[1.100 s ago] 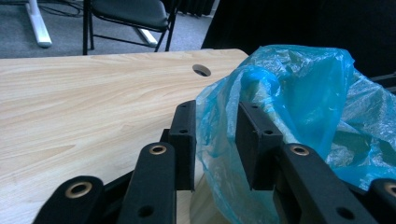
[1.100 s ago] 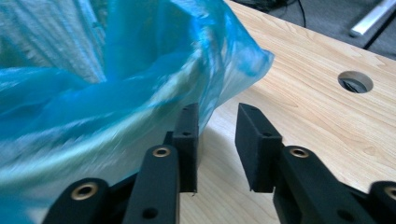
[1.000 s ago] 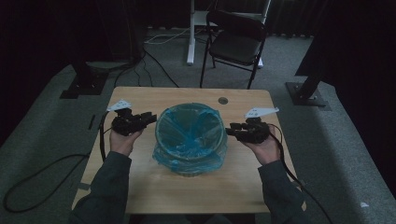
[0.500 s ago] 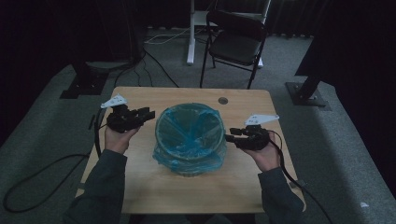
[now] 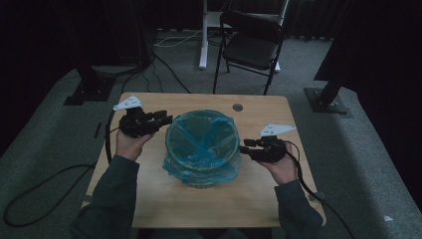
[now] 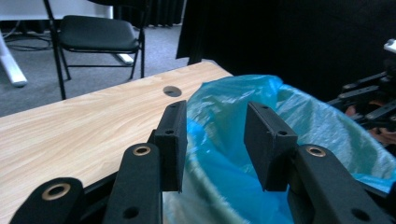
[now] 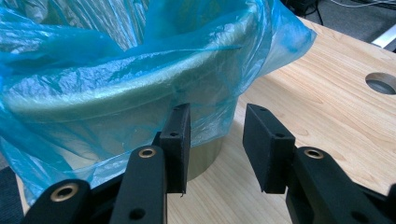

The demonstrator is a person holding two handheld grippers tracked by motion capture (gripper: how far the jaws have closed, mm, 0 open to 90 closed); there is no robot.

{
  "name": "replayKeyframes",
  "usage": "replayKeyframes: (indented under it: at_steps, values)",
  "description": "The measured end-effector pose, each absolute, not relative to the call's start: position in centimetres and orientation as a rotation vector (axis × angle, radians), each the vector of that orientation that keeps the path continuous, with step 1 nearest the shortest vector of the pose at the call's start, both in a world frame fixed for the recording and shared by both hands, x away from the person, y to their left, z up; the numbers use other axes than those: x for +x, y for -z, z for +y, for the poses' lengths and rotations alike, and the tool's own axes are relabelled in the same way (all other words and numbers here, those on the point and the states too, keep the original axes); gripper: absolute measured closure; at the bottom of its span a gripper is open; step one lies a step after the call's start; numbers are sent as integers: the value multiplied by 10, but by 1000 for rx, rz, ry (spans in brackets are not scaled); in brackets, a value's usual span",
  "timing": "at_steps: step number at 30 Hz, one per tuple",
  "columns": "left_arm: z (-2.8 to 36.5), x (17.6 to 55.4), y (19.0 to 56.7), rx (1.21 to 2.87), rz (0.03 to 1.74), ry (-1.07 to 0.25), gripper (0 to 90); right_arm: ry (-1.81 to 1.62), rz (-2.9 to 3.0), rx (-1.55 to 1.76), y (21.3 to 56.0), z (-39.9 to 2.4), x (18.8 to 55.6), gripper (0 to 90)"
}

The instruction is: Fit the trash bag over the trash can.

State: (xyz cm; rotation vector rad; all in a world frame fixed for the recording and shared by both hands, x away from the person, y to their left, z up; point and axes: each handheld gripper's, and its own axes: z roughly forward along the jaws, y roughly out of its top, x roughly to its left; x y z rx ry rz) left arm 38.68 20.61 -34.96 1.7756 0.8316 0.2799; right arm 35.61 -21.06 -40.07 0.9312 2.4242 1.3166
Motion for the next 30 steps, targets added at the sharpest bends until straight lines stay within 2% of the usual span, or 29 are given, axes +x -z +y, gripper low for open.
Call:
replayKeyframes:
  at_steps: [30]
  values:
    - [154,397,336,1920,704,-236,591,-1291,2440,917,407,-208,357,598]
